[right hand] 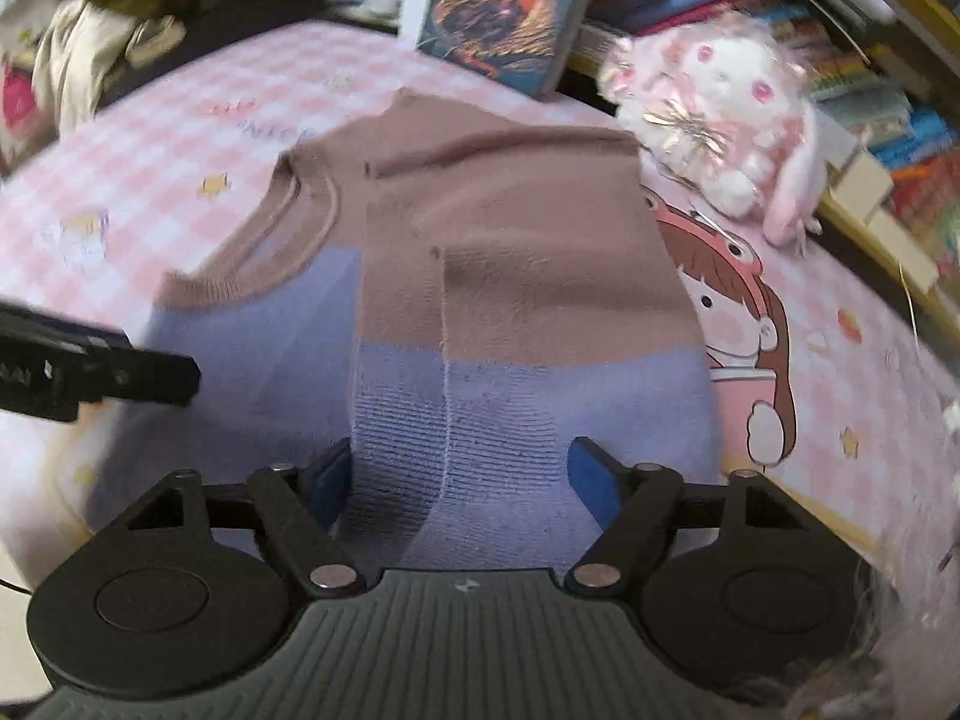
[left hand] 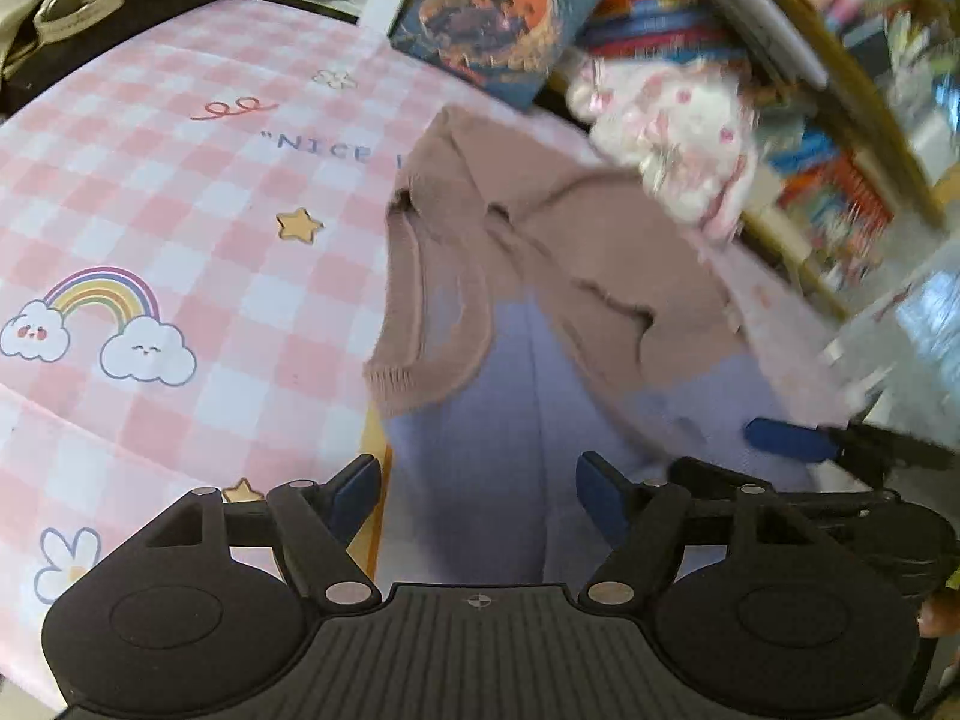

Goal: Fold clothes

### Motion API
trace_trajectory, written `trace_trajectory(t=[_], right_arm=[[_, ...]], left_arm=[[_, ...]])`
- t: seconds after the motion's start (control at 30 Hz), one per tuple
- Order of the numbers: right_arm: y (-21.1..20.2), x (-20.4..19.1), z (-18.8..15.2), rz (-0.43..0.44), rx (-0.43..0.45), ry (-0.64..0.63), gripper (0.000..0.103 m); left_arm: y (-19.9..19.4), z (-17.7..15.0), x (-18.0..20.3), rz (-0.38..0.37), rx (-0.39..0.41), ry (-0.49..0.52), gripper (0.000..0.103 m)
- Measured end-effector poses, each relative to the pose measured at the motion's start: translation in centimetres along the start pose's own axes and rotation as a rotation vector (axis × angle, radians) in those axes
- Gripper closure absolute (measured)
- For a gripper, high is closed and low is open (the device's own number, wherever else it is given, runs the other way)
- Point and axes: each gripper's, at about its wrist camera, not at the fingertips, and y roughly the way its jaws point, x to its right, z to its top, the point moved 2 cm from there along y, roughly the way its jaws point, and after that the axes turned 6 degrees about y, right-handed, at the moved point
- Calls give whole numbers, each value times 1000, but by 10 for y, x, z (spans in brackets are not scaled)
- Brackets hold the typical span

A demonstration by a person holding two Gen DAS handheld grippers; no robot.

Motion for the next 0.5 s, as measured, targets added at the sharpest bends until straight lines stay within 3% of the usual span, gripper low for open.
trace_trajectory(t=[0.1, 0.27, 0.37, 0.4, 0.43, 0.47, 0.5], right_arm=[[-16, -2, 13, 53, 48, 36, 29], [11, -19, 21, -22, 3, -51, 28], [37, -26, 16, -70, -60, -93, 31], [38, -22, 17, -59, -53, -75, 33], [38, -19, 17, -47, -45, -54, 45], [37, -15, 18, -34, -36, -33, 71], [35, -10, 18, -37, -23, -1, 84]], left_arm=[[-3, 5, -11, -25, 10, -56, 31], [8, 9, -8, 21, -30, -38, 34], [10, 10, -6, 46, -37, -18, 73], [11, 10, -5, 54, -40, -11, 91], [12, 10, -5, 59, -42, -8, 98], [13, 11, -9, 50, -44, -22, 98], [15, 13, -10, 44, -49, -23, 99]])
